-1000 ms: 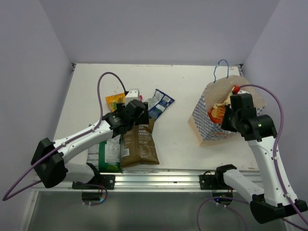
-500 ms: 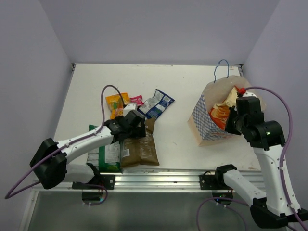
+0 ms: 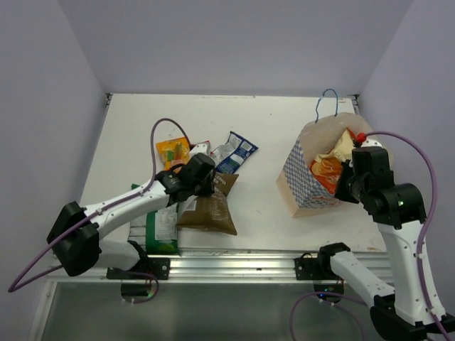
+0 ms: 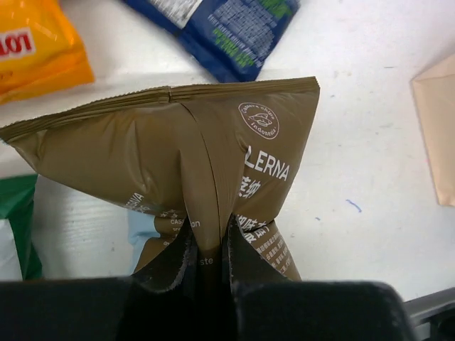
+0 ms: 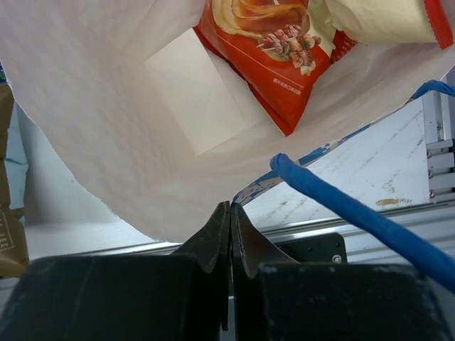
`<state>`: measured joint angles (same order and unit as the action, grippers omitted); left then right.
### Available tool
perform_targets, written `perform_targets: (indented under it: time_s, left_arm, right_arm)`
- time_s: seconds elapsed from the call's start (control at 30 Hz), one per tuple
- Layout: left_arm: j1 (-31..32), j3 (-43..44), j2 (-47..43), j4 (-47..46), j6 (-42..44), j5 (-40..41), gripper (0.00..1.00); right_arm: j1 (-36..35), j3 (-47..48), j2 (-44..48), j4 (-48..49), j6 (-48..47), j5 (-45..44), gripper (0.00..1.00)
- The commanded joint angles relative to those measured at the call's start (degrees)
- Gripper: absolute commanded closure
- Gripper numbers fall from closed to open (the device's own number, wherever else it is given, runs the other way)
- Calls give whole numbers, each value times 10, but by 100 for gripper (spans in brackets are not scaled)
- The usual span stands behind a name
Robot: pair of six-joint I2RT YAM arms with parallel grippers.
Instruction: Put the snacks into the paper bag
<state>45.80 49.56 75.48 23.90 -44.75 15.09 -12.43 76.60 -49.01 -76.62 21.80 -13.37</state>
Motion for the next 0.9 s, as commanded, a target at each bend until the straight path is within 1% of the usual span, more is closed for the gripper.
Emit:
perform_targets:
  time_s: [0.0,0.03,0.07,0.1,0.13,0.17,0.2,0.23,0.27,0.3,0.33,0.37,0.4,0.43,0.53,0.6,0.63,0.73,0.87]
  left_arm:
    - [7,132,14,13,43,-14,100]
    - [10,169,23,7,52,-17,100]
    - [16,246,43,-15,62,-22,100]
    - [19,285,55,-27,72,-25,100]
    - [22,324,70,-53,86,-44,100]
    - [24,400,104,-69,91,-63,100]
    - [25,440,126,-84,95,-85,100]
    - [25,479,147,-116,97,-133,100]
    - [27,549,190,-134,98,-148,100]
    - [31,579,210,-156,99,-199,100]
    - [38,606,251,-203,98,-221,100]
    - [41,655,272,-226,94,-246,100]
    - [43,680,294,-255,79,-285,100]
    - [45,699,314,-312,71,-305,100]
    - [67,729,394,-423,49,-340,100]
    - [78,738,425,-465,37,-359,100]
    - [84,740,453,-508,28,-366,100]
    - [102,745,495,-568,5,-383,100]
    - [126,772,529,-555,27,-384,100]
  right_arm:
    - [-2,7,7,-13,-5,4,100]
    - [-2,7,7,-13,-5,4,100]
    - [-2,7,8,-13,-5,4,100]
    - [-1,7,9,-14,-5,4,100]
    - [-2,7,10,-16,-4,4,100]
    - [-2,8,11,-17,-4,4,100]
    - [-1,8,13,-18,-4,3,100]
    - [-2,7,14,-20,-4,2,100]
    - [-2,5,16,-21,-5,2,100]
    - [-1,3,20,-20,-4,1,100]
    - [-2,-2,22,-21,-4,1,100]
    - [-2,-5,25,-21,-4,3,100]
    - [-2,-7,29,-21,-3,3,100]
    - [-2,-11,30,-24,-2,4,100]
    - [-1,-15,36,-26,-1,3,100]
    - [-2,-13,37,-27,-1,1,100]
    - [-2,-10,37,-30,-2,0,100]
    - [-1,-11,37,-34,-5,-1,100]
    - [-2,-12,36,-37,-7,-1,100]
